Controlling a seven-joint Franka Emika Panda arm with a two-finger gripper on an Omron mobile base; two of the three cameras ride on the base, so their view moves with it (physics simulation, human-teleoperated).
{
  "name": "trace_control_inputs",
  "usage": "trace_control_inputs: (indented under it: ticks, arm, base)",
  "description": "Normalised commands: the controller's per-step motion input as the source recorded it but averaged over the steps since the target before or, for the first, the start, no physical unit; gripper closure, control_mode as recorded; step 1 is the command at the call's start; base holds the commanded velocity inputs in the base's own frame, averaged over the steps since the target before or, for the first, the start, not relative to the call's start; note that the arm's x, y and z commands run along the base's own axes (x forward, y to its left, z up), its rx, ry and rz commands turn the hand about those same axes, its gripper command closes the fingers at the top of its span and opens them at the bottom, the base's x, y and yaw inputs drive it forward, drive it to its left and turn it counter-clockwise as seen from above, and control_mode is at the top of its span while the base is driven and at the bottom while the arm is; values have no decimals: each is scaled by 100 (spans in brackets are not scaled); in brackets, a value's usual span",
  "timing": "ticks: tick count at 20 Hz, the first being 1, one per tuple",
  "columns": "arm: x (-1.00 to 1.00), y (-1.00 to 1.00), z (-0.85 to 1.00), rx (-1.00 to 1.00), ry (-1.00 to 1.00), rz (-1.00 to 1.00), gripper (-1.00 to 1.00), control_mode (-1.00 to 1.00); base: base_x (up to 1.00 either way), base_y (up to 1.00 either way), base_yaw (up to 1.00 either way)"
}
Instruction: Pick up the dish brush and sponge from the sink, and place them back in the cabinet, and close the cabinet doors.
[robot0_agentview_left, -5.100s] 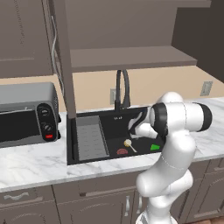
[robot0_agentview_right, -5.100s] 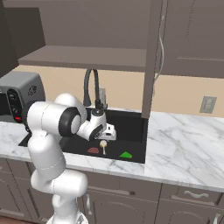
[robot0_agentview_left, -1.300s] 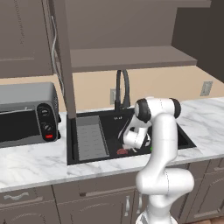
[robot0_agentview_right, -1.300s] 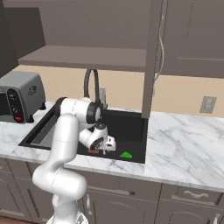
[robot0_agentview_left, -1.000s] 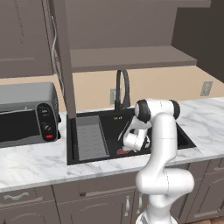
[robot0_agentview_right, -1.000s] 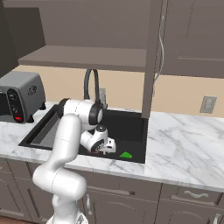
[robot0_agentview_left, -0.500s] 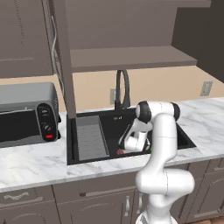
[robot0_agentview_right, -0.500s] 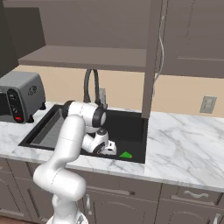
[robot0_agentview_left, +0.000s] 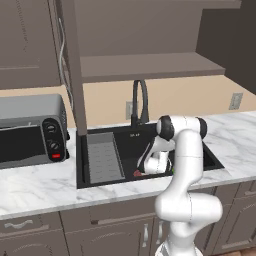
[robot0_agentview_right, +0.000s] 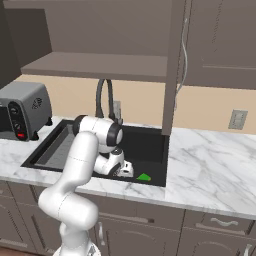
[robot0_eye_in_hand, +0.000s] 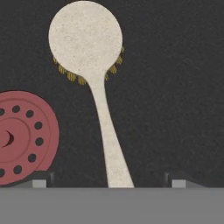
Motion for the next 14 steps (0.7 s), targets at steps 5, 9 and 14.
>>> trace_control_inputs:
  ticks: [5, 9, 14]
  arm:
    - [0, 0, 0, 0, 0, 0, -100, -100]
    - [0, 0, 0, 0, 0, 0, -100, -100]
    - [0, 0, 0, 0, 0, 0, -100, -100]
  base:
    - [0, 0, 0]
    - [0, 0, 0]
    - [0, 0, 0]
